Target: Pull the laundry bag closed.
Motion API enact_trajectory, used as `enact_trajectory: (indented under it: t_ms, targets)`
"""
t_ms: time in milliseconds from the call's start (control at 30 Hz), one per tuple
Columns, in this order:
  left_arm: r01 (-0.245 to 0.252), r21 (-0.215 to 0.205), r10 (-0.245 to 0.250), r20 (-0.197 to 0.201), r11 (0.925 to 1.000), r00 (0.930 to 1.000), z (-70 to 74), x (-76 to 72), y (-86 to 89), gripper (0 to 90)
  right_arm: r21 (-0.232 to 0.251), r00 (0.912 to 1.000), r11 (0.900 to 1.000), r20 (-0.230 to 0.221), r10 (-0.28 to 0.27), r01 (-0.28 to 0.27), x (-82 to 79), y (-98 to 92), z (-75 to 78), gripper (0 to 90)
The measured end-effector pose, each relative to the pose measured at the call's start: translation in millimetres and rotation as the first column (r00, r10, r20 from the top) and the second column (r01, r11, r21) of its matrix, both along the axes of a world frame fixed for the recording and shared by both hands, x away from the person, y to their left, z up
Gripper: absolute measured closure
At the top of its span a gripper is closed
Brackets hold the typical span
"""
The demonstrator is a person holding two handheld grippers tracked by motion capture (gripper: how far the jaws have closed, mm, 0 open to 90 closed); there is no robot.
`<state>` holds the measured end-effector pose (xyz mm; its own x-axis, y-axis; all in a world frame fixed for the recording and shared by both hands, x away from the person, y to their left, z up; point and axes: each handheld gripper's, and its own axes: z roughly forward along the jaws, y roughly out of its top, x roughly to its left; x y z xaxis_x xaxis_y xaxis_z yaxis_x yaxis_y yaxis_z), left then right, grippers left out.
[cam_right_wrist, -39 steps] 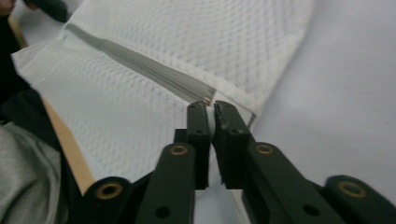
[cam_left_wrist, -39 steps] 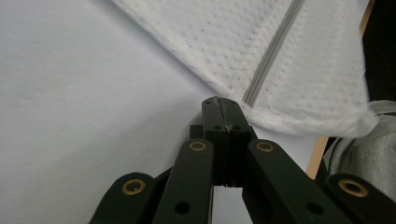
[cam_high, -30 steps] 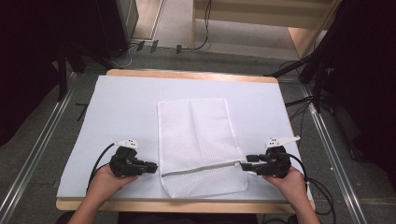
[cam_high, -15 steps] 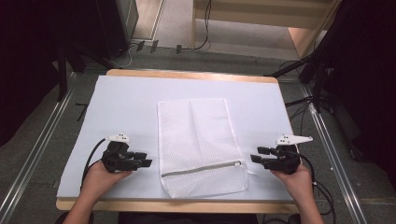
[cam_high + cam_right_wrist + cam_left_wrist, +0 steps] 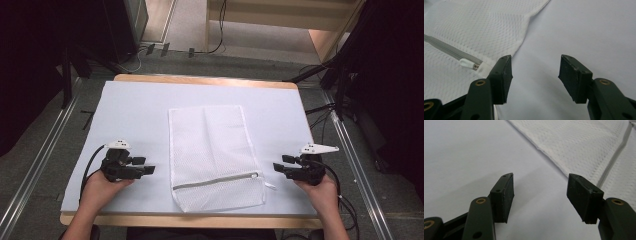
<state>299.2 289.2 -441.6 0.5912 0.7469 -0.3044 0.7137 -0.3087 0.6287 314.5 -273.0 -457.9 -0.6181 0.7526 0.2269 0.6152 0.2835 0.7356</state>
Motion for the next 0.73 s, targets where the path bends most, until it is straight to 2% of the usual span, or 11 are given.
enact_trajectory:
  t_ms: [300,733]
  targets:
    - [-0.023,0.026,0.024,-0.009,0.9994,0.9997,-2.7,3.0,3.9,37.4,-0.016,0.9998,1.000,0.007,-0.016,0.016,-0.7,0.2,-2.7,39.8]
    - [-0.027,0.032,0.027,-0.014,0.9991,0.9995,-5.1,4.9,3.3,35.6,-0.038,0.9999,0.999,0.008,-0.013,0.013,-1.0,2.6,-6.5,38.1]
